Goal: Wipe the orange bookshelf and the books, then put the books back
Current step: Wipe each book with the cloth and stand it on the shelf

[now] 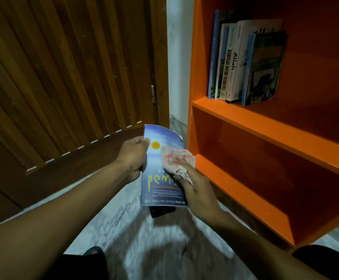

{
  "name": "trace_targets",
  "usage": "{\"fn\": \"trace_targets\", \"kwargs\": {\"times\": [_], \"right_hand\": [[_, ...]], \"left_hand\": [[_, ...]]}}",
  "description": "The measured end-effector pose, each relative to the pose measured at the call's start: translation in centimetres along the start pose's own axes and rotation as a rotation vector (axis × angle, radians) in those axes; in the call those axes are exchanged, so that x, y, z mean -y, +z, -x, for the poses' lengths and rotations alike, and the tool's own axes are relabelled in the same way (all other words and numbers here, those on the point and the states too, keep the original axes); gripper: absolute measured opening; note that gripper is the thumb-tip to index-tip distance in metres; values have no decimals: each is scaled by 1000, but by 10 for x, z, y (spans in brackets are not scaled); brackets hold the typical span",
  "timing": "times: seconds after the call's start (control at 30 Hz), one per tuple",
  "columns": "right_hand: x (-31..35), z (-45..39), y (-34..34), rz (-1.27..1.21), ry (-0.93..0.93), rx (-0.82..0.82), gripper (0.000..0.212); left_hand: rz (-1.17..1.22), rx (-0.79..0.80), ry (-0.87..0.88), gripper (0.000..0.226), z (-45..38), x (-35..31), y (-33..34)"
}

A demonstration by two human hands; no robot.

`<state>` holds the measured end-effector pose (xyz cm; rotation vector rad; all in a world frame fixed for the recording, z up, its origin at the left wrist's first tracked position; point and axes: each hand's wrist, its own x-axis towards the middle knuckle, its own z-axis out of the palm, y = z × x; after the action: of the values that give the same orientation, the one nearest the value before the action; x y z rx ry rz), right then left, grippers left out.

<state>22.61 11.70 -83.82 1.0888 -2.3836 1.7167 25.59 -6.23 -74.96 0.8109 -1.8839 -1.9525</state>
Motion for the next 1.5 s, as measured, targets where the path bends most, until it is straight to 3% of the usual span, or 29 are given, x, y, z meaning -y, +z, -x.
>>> {"fn": "trace_targets", "kwargs": {"times": [0.17,0.3,0.4,0.5,0.6,0.67,0.8,1.0,1.13,1.3,1.4,1.5], "right_hand": [[8,16,11,-94,-58,215,22],[13,8,4,-76,6,297,12],[18,-10,-10,-92,109,156,21],[24,-26,-24,-369,279,-157,26],[28,-34,-32,-329,141,-381,21],[28,-33,-27,-225,40,-313,31],[22,-16,0,19,27,-177,42],[26,2,4,-39,25,38,46],[18,13,12,-27,-82,176,39],[24,15,15,-8,-212,224,29],[24,13,11,-35,-102,263,20],[21,5,6,-26,90,96,16]], "left_hand": [[82,-179,-36,25,-15,-7,-24],[-43,-56,-4,18,-10,-6,-37],[-190,33,77,18,1,-3,-33],[-280,140,114,19,15,3,-25],[-274,247,52,19,26,10,-13],[-219,300,-27,20,35,11,1],[-11,324,-146,24,38,12,25],[244,79,-241,22,16,2,22],[356,-57,-195,28,-6,0,4],[321,-155,-55,32,-19,-7,-14],[296,-161,22,29,-18,-9,-20],[294,-102,86,29,-14,-10,-24]]}}
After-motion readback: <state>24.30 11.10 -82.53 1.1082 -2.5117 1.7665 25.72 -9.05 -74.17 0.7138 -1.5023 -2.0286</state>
